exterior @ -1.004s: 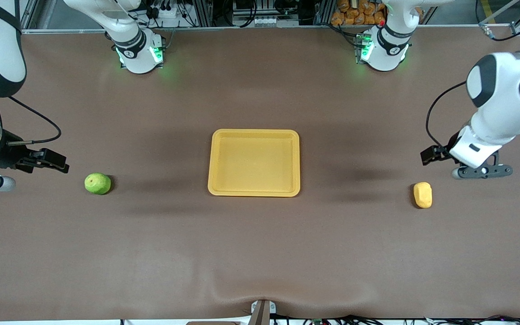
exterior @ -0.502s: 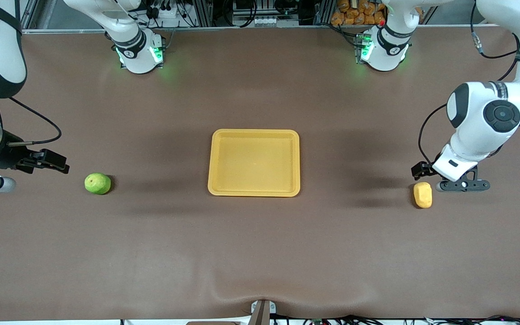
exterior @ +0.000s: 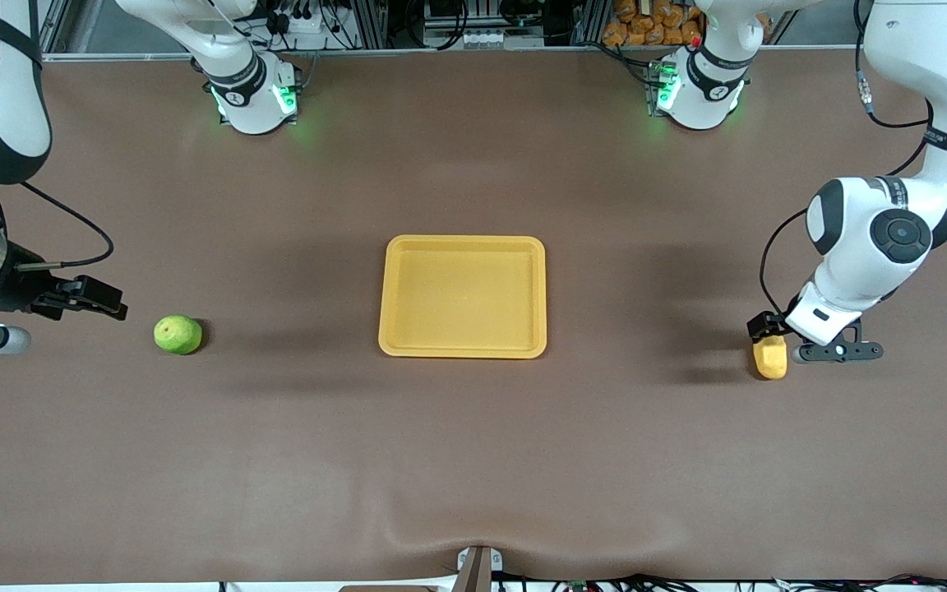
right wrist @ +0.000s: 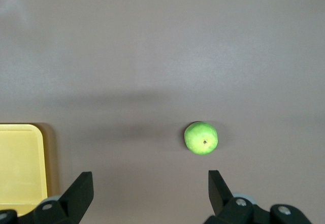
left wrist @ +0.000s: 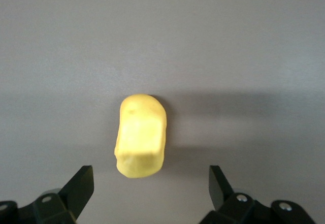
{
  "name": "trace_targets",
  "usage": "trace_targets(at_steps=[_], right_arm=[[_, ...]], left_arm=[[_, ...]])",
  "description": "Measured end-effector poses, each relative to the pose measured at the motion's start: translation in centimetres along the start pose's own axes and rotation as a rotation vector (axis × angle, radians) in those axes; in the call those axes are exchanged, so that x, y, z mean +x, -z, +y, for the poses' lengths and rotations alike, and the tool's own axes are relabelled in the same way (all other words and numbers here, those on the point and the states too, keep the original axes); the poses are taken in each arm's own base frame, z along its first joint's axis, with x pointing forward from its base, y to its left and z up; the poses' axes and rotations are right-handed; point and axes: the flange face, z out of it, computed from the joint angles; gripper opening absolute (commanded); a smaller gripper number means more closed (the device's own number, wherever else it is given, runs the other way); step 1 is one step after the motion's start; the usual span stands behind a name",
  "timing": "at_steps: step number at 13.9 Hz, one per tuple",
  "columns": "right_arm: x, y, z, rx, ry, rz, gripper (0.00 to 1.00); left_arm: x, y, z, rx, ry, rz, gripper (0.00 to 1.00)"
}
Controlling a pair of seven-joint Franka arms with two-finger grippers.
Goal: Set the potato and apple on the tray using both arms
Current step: 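Lower the left gripper over the potato and close on it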
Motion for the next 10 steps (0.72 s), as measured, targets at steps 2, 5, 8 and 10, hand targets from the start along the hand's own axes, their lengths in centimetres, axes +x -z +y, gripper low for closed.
trace_targets(at_steps=[2,5,8,10], right_arm=[[0.0,-0.1,0.0,0.0,0.0,-0.001,1.0],[0.1,-0.2,0.2,0.0,-0.003,-0.002,1.0],[0.3,-0.2,1.6,-0.003,-0.025,0.002,1.0],[0.3,-0.2,4.0,-0.005,-0.057,0.005,1.0]], left_arm=[[-0.1,-1.0,-0.8,0.0,0.011,-0.008,1.0],[0.2,-2.0,-1.1,-0.001,0.017,-0.012,1.0],[1.1,-2.7,-1.2,-0.002,0.019,-0.008,1.0],[1.4,-3.4,-1.3,-0.004,0.021,-0.006,1.0]])
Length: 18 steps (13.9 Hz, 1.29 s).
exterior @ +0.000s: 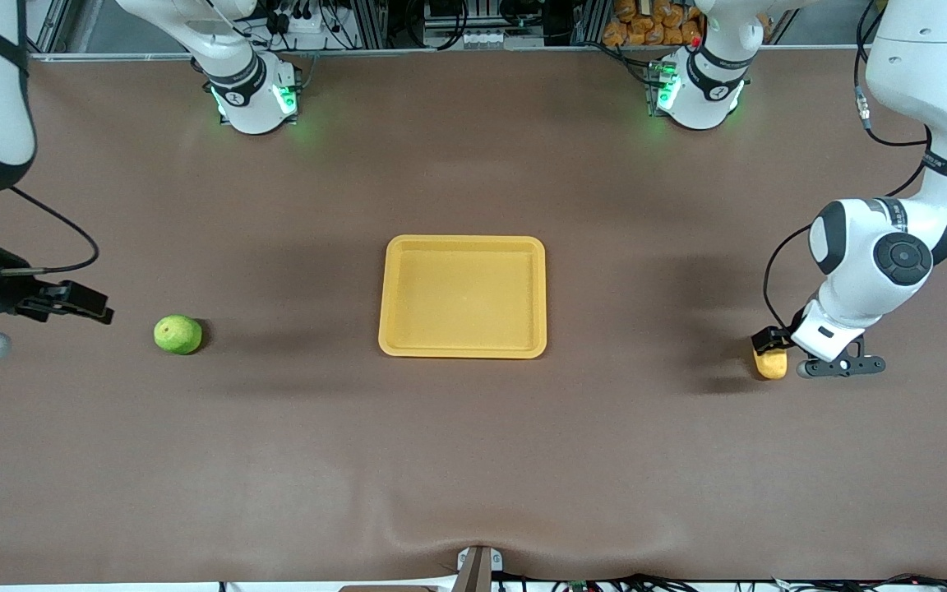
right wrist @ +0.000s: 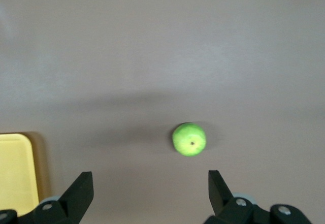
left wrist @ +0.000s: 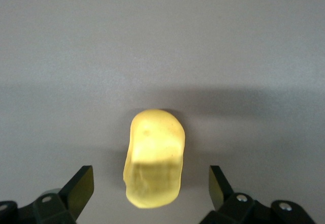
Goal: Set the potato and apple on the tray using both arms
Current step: 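Lower the left gripper over the potato and close on it, then reach the right gripper to the green apple and grasp it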
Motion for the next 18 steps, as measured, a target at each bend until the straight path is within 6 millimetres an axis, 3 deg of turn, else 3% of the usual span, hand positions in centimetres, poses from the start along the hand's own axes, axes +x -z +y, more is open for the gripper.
trace_targets(at_steps=[6,8,15,18], right_arm=[[0.0,0.2,4.0,-0.002,-0.007,0.003,1.0],[-0.1,0.3,5.1,-0.003,-0.004,0.004,1.0],[-0.4,-0.3,4.7,0.003,0.008,-0.036,1.0],[-0.3,-3.6,3.7,0.012,0.025,-0.138,1.0]], left_arm=[[0.2,-2.1,0.1,-0.007,0.001,0.003,0.86],[0.3,-2.2,0.1,-0.007,0.001,0.003,0.85],[0.0,-2.9,-0.8,-0.006,0.015,-0.009,0.76],[0.0,-2.9,-0.7,-0.006,0.014,-0.009,0.65]])
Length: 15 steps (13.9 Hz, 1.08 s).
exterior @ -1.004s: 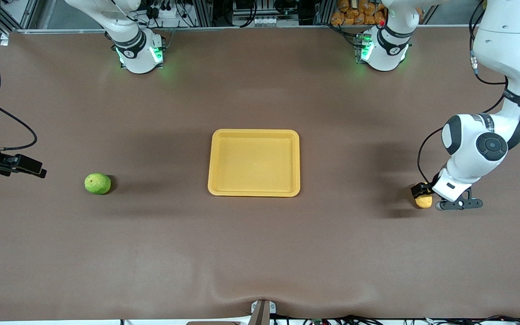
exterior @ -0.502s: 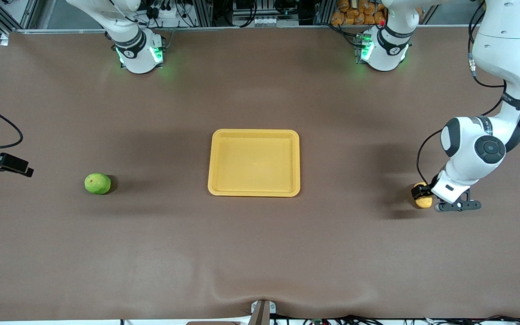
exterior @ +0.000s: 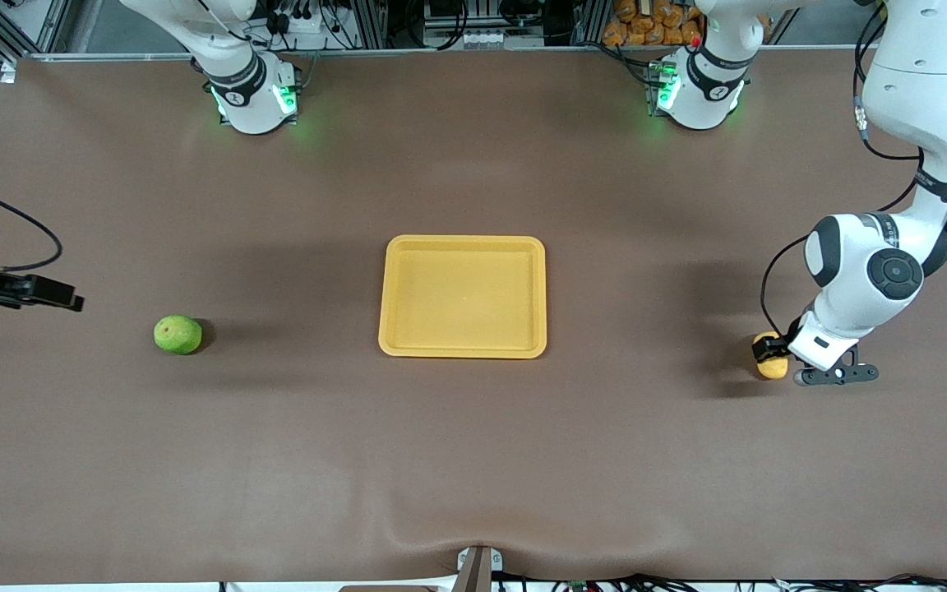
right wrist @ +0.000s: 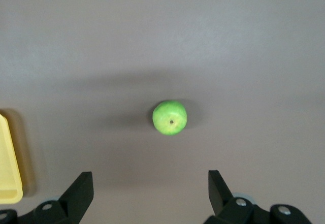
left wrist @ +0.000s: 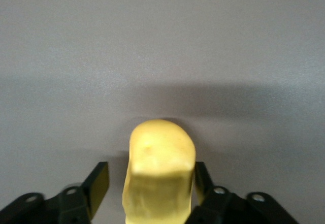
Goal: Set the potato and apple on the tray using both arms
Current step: 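Reach the right gripper to the green apple and grasp it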
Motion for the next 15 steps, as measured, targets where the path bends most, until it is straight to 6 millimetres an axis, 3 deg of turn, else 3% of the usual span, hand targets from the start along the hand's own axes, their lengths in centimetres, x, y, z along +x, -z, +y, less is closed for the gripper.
trace_targets(at_steps=[3,5,6,9,12,15], right_arm=[[2.3,-6.6,-3.5,0.0,0.056,-0.094,1.0],[4.0,-10.7,-6.1,-0.007,0.093,-0.111,1.0],[4.6,-11.9,-6.5,-0.008,0.098,-0.097,1.0],[5.3,-14.3,-3.9,-0.007,0.065,-0.125,1.0],[5.5,-16.5,-1.5,-0.003,0.085,-0.098,1.0],[5.1,-21.0,1.6,-0.013,0.203,0.006,1.0]], left_arm=[[0.1,0.0,0.0,0.0,-0.001,0.001,0.5],[0.1,0.0,0.1,0.0,-0.001,0.002,0.31],[0.1,0.1,0.1,0.0,-0.001,0.003,0.21],[0.1,0.1,0.1,0.0,-0.02,0.004,0.02],[0.4,0.3,0.0,0.0,-0.049,0.011,0.0],[0.8,1.0,0.0,0.001,-0.053,0.025,0.0]])
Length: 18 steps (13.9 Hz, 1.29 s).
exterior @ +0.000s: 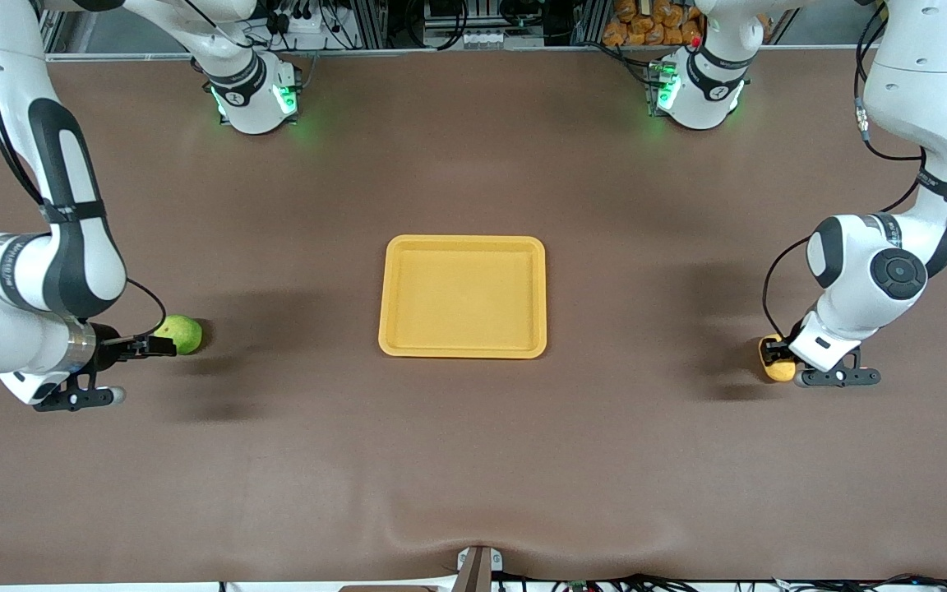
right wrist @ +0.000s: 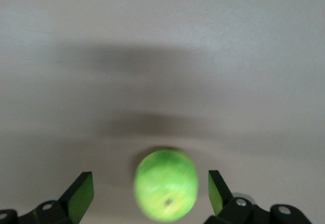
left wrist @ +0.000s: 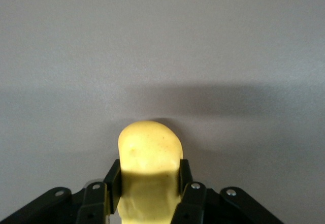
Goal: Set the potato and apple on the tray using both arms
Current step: 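Reach the right gripper to the green apple and grasp it, then carry the potato with the left gripper while the right gripper lifts the apple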
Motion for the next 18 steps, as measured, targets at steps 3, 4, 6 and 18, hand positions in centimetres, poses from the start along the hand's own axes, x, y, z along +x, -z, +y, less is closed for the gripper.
trace_targets(at_steps=[3,4,6,18], right_arm=[[-2.2,-3.6,2.8,-0.01,0.036,0.032,1.0],[-2.9,-4.6,3.0,-0.009,0.033,0.031,1.0],[-3.8,-5.9,2.6,-0.002,0.033,0.018,1.0],[-6.0,-7.5,1.4,0.103,-0.051,-0.004,0.0]], left_arm=[[0.4,1.3,0.1,0.002,-0.003,0.01,0.0],[0.5,1.8,0.3,0.002,-0.007,0.009,0.0],[0.6,3.2,1.8,-0.007,-0.029,-0.004,0.0],[0.3,9.2,12.5,-0.073,-0.168,-0.027,0.0]])
